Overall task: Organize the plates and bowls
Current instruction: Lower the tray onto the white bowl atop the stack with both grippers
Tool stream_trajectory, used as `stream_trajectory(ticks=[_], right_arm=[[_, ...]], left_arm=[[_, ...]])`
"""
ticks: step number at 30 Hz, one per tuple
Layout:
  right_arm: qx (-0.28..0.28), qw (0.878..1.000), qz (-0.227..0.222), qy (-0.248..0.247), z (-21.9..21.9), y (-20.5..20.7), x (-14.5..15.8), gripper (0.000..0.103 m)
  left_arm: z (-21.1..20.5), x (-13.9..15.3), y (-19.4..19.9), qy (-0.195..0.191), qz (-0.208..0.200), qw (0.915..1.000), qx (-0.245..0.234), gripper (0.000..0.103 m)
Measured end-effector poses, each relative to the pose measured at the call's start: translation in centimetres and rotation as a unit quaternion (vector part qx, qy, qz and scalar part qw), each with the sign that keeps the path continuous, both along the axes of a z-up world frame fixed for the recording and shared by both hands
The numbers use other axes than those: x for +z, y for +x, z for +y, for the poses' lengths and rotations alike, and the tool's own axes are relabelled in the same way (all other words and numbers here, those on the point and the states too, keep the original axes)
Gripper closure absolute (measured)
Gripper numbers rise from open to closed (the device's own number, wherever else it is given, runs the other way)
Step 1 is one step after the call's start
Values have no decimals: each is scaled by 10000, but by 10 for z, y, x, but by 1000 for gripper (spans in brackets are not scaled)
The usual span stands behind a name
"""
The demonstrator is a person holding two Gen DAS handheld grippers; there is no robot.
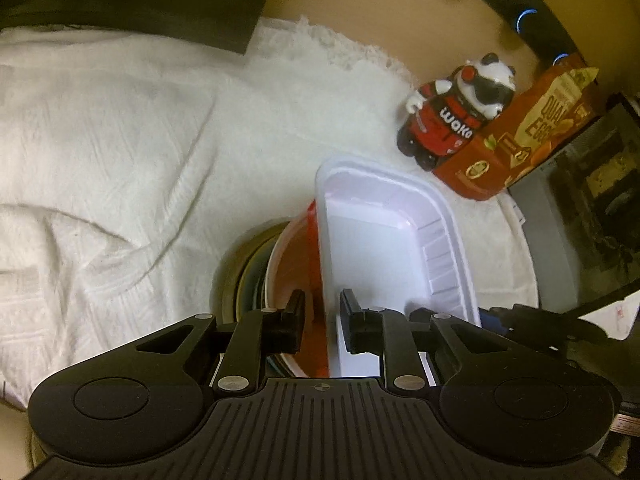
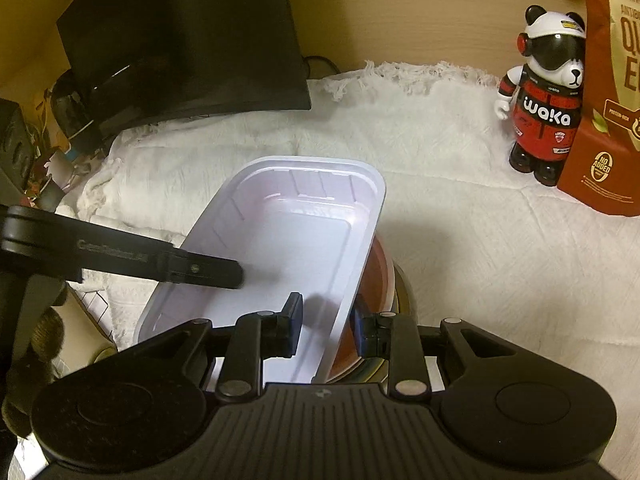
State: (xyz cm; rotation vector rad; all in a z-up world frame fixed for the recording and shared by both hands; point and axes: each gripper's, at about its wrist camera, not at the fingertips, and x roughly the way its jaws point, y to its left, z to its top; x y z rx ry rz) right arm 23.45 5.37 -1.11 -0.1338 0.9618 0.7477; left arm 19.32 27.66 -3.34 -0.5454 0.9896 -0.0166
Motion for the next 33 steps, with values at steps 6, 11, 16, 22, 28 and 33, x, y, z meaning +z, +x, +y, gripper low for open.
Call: stream_trajectory(ticks=[6,11,16,22,28,33], right_arm=[[-24,10000,-35,72,3,1,5,77],[-92,9999,-23,100,5,4,5,77],[-144,9998,39,106,6,8,3,76],[-130,9999,70,43,7,12,0,76],[-152,9998,118,35,3,14,-1,76],[-69,9998,126,120,3,10,5,76]], left_arm=[[8,14,-2,-33,-151,9999,26,82],[10,13,3,-97,-102,9999,-11,82],[12,9,7,-138,-20,9999,-58,82],[19,-1,8,-200,175,9996,59,82],[24,3,5,-336,162,9992,110,82],[18,9,6,-426,139,9990,-31,82]])
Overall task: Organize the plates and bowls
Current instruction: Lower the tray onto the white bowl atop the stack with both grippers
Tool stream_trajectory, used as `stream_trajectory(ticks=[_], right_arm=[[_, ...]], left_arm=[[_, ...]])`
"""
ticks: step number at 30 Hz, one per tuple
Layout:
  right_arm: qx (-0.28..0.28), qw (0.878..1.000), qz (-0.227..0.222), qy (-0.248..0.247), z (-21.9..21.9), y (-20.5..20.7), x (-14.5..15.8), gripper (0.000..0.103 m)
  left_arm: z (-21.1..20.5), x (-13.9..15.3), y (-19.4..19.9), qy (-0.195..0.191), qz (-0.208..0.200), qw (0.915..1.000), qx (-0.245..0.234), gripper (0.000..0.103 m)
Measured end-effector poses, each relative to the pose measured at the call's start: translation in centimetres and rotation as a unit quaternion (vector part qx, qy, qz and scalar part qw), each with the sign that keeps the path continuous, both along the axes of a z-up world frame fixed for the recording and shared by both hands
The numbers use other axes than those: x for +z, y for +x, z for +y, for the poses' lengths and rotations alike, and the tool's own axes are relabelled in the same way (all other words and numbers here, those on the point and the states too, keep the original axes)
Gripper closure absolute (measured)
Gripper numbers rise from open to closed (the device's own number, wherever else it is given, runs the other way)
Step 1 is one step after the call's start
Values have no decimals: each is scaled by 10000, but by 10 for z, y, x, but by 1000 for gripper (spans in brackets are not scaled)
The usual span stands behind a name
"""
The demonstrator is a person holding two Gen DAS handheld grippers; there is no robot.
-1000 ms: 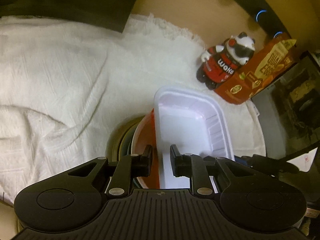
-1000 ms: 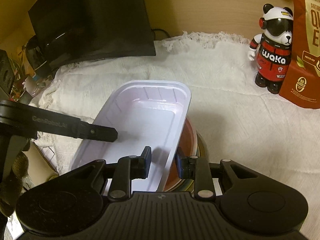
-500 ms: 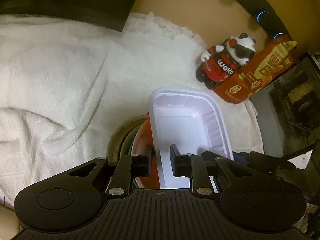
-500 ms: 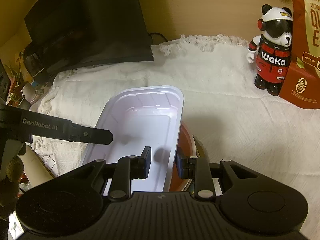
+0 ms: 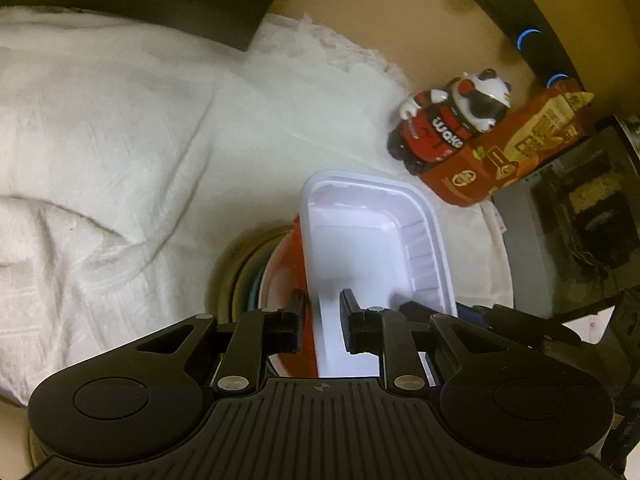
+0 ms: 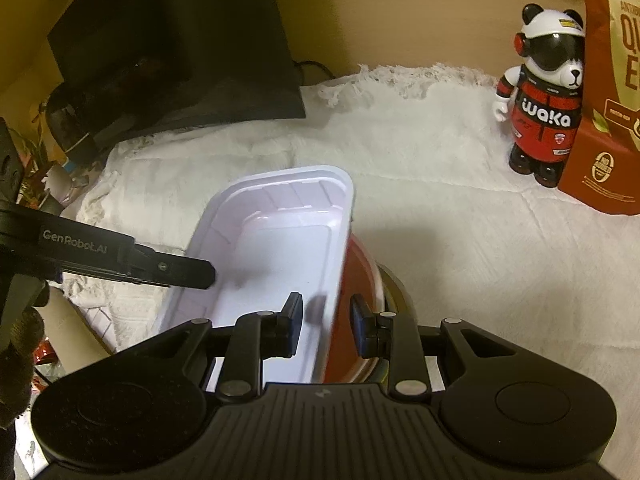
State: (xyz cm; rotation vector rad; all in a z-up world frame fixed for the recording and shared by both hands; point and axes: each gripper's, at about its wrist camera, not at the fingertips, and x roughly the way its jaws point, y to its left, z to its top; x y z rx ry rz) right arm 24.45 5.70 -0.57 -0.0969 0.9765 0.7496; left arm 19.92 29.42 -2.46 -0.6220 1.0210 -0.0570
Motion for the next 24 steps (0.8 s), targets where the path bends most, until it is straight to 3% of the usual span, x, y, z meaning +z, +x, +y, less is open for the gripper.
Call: stream_trajectory(ticks=[10,17,24], right_arm=[[121,9999,64,-36,-1,-4,-1,76],[-54,10000,0,-12,-4,0,4,76],[-137,9999,2,4,1,6,4,76]], left_arm=[[3,-11,0,-4,202,9998,68,82],[10,1,-1,21,68,9996,258,82],[1,6,12,72,-21,10000,57,82]])
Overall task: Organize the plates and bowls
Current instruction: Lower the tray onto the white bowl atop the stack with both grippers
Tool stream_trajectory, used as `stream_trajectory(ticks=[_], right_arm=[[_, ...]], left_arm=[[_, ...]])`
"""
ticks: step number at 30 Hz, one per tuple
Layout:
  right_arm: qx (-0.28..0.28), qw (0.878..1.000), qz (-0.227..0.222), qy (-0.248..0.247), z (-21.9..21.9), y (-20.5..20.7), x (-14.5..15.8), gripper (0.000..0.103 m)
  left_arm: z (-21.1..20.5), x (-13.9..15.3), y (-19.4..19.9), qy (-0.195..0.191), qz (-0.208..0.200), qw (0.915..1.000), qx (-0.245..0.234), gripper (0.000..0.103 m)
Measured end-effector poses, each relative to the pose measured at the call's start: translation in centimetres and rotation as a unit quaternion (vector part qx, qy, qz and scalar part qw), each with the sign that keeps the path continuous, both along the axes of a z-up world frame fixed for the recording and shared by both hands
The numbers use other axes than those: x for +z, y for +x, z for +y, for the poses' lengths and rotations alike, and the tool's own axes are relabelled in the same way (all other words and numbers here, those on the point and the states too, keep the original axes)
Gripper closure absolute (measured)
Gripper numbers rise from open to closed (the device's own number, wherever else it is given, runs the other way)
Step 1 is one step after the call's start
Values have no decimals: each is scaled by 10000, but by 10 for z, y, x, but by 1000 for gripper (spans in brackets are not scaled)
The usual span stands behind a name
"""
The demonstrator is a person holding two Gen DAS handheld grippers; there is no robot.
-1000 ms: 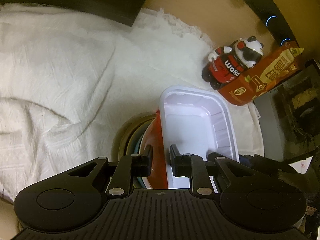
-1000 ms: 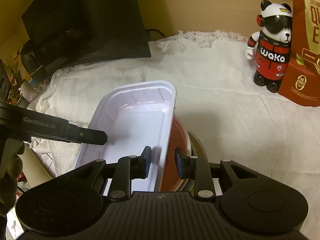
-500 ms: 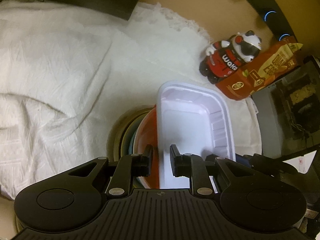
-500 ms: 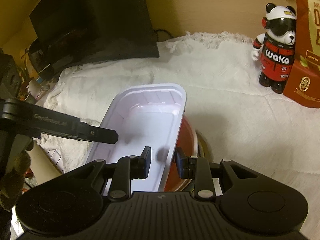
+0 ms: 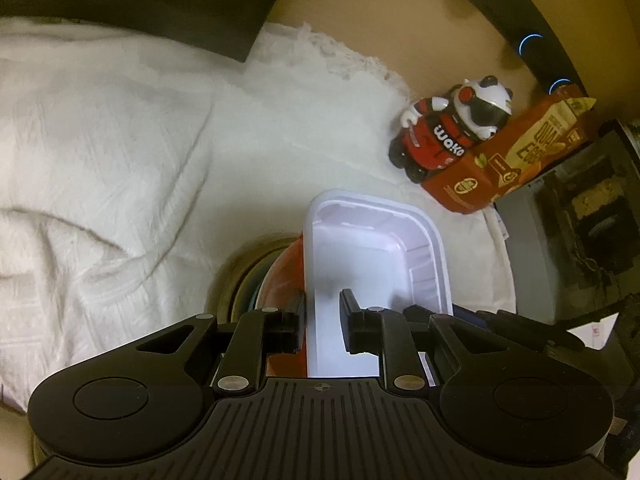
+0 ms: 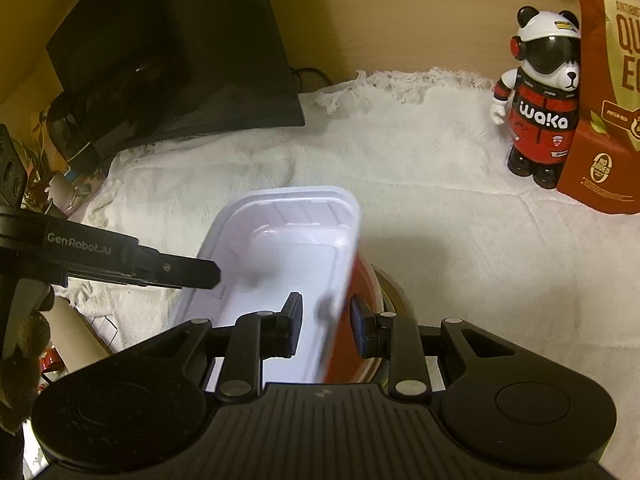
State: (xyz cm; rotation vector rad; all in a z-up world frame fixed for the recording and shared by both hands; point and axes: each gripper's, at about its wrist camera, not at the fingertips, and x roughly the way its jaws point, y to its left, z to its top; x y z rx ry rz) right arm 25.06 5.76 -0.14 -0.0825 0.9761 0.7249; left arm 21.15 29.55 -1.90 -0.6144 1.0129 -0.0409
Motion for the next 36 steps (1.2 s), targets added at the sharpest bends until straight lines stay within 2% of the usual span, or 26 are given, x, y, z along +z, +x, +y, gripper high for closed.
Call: stream_trajectory(ticks=[21,30,36], right_arm=[[-243,9995,-9,-181,7,6,-3,76],[-499,9986,85,-168,8,5,-3,76],[-835,9963,134,-120,2,-1,-2,75]], left_arm=[[-2,0,13,1,-63,9998,-191,82],[4,-3,22,-14,-123,9987,-498,82],[17,-5,16,-399,-174,9970,-647,82]])
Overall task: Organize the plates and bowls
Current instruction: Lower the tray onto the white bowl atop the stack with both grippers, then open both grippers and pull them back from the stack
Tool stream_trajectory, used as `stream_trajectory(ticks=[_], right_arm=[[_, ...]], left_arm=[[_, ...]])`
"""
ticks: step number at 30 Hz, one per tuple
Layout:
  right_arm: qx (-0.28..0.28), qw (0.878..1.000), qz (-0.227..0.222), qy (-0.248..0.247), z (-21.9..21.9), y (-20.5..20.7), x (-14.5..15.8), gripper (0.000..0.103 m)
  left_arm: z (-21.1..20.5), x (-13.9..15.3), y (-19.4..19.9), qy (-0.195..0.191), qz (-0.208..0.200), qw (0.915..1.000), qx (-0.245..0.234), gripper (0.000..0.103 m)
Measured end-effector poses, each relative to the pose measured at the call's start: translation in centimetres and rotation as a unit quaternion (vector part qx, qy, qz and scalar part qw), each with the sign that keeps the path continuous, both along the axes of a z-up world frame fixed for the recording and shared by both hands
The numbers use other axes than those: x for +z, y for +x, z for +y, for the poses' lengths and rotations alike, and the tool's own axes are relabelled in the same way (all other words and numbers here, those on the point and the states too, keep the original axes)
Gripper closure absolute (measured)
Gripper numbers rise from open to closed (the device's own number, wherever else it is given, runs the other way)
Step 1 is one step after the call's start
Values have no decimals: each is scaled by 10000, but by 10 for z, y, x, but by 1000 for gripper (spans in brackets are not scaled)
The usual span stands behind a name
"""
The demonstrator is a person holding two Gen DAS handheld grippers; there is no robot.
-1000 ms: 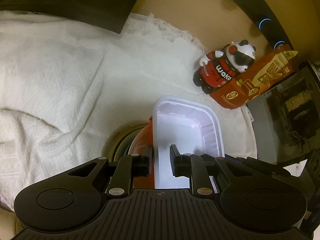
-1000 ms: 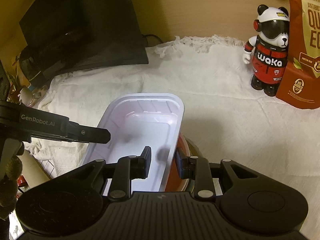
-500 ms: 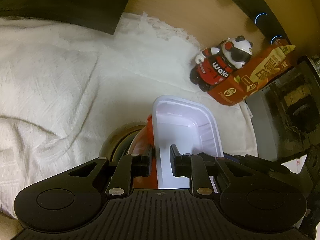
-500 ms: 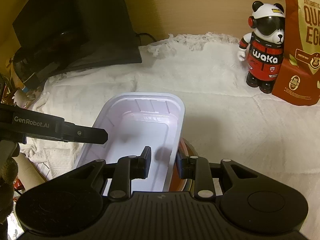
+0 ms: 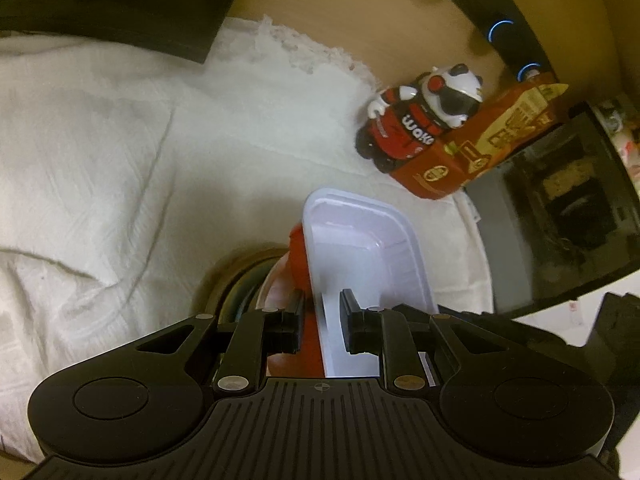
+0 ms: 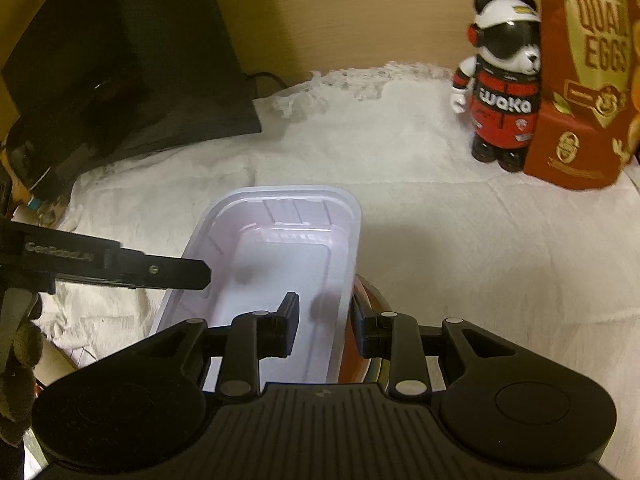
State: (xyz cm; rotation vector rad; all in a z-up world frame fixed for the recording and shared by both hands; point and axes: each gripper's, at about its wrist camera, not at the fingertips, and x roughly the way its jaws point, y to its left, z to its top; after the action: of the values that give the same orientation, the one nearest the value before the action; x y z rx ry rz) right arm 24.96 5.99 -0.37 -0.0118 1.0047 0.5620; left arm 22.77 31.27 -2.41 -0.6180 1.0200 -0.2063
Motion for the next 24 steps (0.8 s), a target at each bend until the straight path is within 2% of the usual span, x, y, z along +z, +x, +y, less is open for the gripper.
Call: stream_trajectory(ticks=[2,6,9,12,14,17,18,21,22,24], right_arm=[[-94,9999,-7,53,-4,-5,0,75],[-253,9989,-392,9,-15,-19,8,75],[-306,9973,-652,139,-29,-33,18,75],[-247,9946,-956,326,-48,-58,27,68],[-202,9927,-1125,375,-61,-83,29,56],[-60,9918,-1214,397,-77,-120,27,50],[4,9917,-1230,372,-81,-133,25,49],[120,9920,-1235,235,-93,-166,16,41],[123,9926,-1189,192,-99,-177,13,40],[93,9941,-1069,162,-109,-194,6,40]], left_arm=[[3,3,-6,38,-47,10000,28,82],[8,12,-26,101,-264,9989,383,82],[1,25,-55,327,-656,9949,687,82],[-25,35,-92,881,-1122,9854,925,82],[-47,32,-117,971,-1244,9826,984,82],[-83,27,-156,1202,-1321,9795,931,84],[-98,24,-171,1398,-1370,9759,960,88],[-138,20,-213,1989,-1628,9602,1091,88],[-147,18,-223,2031,-1667,9586,1094,88],[-158,15,-233,2007,-1577,9611,1052,88]])
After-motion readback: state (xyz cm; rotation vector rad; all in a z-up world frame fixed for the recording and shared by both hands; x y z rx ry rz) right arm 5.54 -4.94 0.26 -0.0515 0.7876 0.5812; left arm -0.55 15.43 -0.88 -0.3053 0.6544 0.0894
